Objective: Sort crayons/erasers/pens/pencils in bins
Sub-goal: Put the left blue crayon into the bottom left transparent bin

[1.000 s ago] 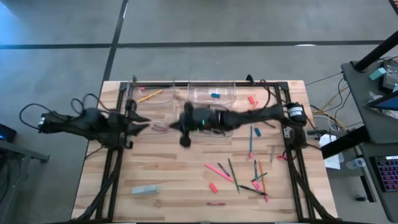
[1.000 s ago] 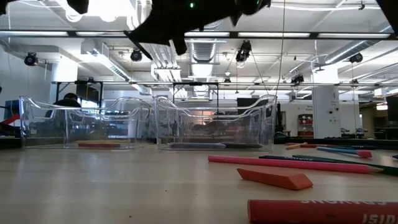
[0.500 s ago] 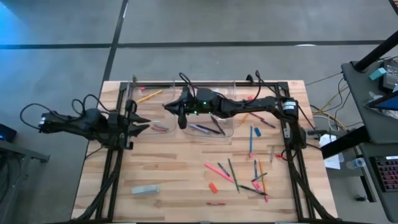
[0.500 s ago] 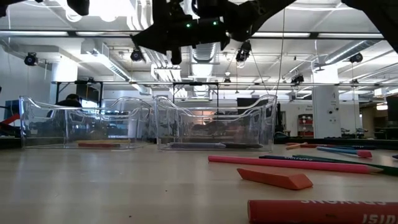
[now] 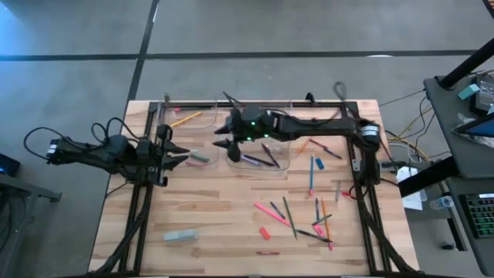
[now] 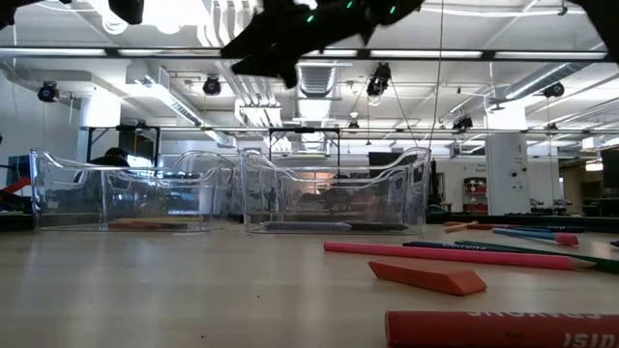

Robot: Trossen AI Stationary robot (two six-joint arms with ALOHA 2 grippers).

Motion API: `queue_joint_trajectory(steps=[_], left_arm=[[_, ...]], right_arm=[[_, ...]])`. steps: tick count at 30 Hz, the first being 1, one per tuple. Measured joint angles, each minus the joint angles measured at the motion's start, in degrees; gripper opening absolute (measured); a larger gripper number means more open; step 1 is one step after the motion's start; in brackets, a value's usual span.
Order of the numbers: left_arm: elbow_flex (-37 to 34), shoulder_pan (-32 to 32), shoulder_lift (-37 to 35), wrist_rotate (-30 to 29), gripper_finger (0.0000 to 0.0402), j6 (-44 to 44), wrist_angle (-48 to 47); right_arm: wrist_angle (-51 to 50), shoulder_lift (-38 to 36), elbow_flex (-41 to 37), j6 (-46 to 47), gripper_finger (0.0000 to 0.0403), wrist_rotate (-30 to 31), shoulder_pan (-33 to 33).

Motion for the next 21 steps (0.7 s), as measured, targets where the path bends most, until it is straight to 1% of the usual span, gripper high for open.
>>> queue_joint_trajectory(steps=[4, 7, 9, 10, 14, 16, 18, 21], left_arm=[[-0.2, 0.0, 0.0, 3.1, 0.0057, 0.0, 0.0], [-0.2, 0.0, 1.0, 2.4, 0.0057, 0.0, -0.1], [-0.3, 0.0, 2.2, 1.2, 0.0057, 0.0, 0.0], [-0.3, 0.0, 3.0, 1.1, 0.0057, 0.0, 0.2], [-0.3, 0.0, 6.5, 1.1, 0.0057, 0.0, 3.5], [-0.3, 0.0, 8.3, 1.1, 0.0057, 0.0, 5.8], [-0.3, 0.0, 9.9, 1.1, 0.0057, 0.0, 7.4], [-0.3, 0.0, 12.4, 1.1, 0.0057, -0.1, 8.5]], right_arm=[[-14.7, -4.8, -0.9, -1.6, 0.0197, 0.0, 5.0], [-23.9, -6.3, -1.8, -1.6, 0.0191, 0.8, 10.6], [-28.4, -6.6, -2.7, -1.4, 0.0187, 3.5, 15.1], [-29.8, -6.7, -3.5, -0.9, 0.0186, 5.9, 17.5], [-31.8, -6.3, -8.9, 3.3, 0.0181, 16.8, 26.0], [-31.7, -6.3, -12.0, 7.6, 0.0178, 20.6, 28.9], [-30.5, -6.4, -15.1, 12.5, 0.0176, 21.9, 30.7], [-26.2, -6.5, -20.6, 17.7, 0.0172, 22.0, 32.5]])
